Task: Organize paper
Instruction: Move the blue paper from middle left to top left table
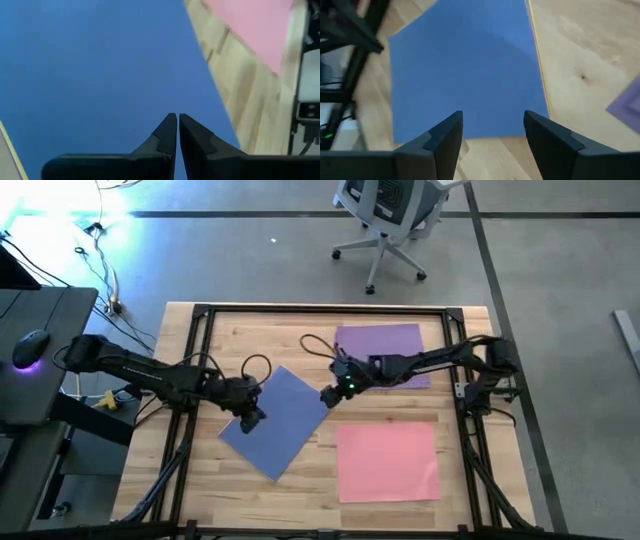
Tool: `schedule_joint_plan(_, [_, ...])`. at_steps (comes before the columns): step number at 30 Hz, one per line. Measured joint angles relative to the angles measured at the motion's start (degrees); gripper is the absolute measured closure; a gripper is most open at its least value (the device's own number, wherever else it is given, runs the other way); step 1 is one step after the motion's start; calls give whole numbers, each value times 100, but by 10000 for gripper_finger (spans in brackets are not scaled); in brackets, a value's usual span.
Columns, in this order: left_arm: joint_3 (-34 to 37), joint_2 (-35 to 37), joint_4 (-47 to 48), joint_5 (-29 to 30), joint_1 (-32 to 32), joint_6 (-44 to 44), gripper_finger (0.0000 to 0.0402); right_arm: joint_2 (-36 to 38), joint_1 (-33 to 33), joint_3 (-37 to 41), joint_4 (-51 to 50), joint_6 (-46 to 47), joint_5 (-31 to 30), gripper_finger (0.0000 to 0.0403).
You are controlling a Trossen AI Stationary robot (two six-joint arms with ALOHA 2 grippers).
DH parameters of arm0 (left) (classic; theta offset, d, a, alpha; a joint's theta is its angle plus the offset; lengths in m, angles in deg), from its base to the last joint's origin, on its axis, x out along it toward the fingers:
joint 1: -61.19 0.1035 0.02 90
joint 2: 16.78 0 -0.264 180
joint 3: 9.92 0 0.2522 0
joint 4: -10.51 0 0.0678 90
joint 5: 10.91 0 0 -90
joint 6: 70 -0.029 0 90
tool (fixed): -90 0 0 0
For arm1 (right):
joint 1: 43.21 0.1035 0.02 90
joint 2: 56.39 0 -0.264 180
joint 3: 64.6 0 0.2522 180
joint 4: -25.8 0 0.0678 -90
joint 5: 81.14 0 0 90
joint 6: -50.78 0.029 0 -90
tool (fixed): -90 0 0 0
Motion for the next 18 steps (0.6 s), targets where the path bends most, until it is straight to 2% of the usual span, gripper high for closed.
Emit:
schedule_joint_plan(3, [150, -171, -66, -252, -118, 10, 402, -549, 0, -619, -662, 39, -152, 224])
schedule_joint_plan(7, [322, -368, -19, -693, -322, 117, 402, -1062, 86, -1129, -1131, 253, 31, 249])
schedule_joint_plan(12, [368, -605, 335, -632, -488, 246, 402, -1235, 410, -1202, -1154, 499, 445, 275])
schedule_joint_plan(18, [350, -658, 990, -494, -488, 355, 402, -1235, 1175, -1174, -855, 1188, 495, 284])
